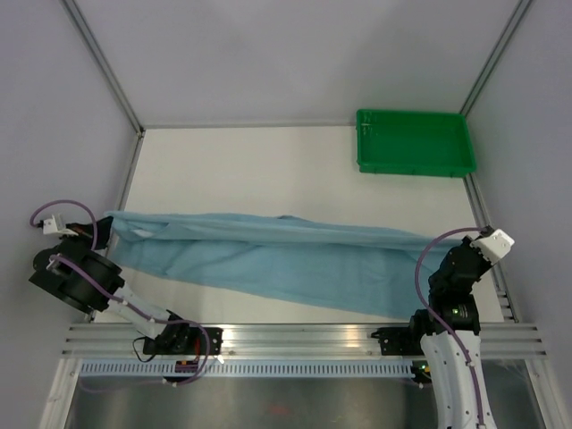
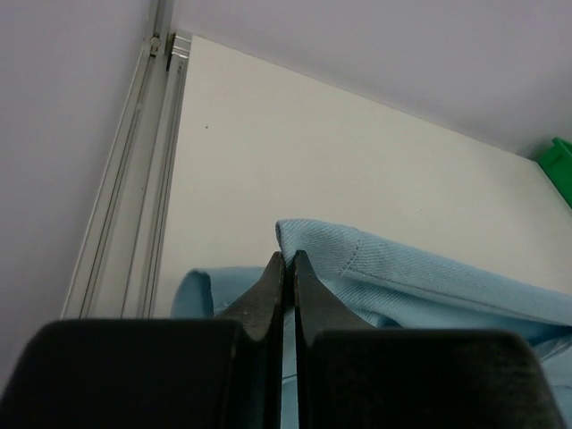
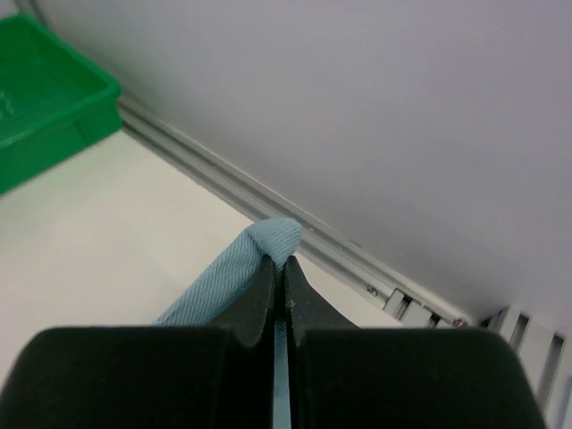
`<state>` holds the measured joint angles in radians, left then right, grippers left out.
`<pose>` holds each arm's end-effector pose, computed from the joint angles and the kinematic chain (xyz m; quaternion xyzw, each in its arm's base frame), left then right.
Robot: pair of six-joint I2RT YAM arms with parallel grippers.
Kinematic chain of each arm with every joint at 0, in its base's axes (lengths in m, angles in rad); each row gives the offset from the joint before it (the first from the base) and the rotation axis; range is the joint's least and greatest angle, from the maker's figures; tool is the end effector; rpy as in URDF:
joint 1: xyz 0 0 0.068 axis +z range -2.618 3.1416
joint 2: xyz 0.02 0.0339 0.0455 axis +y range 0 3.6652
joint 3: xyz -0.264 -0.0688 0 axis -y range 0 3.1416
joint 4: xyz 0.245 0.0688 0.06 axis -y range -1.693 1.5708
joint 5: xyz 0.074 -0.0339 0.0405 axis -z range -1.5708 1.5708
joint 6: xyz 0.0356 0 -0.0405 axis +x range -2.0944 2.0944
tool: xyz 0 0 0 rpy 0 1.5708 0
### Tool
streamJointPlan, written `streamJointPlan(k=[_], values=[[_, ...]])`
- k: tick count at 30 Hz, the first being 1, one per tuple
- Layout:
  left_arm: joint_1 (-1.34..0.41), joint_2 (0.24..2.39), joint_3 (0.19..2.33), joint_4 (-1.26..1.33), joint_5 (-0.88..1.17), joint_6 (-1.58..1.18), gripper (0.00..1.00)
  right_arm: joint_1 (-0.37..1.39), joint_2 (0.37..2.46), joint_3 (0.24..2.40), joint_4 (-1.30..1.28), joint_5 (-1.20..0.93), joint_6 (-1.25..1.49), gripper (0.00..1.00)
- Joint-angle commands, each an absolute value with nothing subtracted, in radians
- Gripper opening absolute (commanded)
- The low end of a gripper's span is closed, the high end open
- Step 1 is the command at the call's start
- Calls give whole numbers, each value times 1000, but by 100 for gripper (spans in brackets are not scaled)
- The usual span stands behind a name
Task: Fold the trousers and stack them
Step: Fold the trousers
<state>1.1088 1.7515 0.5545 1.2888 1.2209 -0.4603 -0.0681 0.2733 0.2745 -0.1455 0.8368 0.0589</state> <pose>0.1630 0.2524 0.1749 -0.0904 0.6900 -0.1733 0.6969 0.1055 -0.0337 0.2310 0.3092 0.6727 -0.3100 0.5964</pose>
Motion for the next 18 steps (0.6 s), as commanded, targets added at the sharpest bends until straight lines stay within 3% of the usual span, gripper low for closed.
streamJointPlan(k=[1,2,8,13,14,15,17,18], values=[[1178,1773,528,1448,1071,-385,2,-81,241,302,-163,1197,213,0],[1193,1776,506,1456,1054,-385,2,-84,235,314,-181,1348,259,0],[1247,1812,518,1500,1025,-425,2,-89,133,278,-170,1424,328,0],[1247,1818,531,1532,1029,-465,2,-89,176,310,-238,1410,354,12],[1249,1816,529,1546,1025,-477,3,-87,201,322,-248,1410,368,18],[1247,1813,526,1552,1026,-480,16,-89,207,324,-255,1410,376,33],[1247,1806,519,1566,1019,-494,41,-87,198,330,-262,1402,385,45],[1249,1802,515,1568,1017,-495,74,-87,189,327,-259,1393,374,53]])
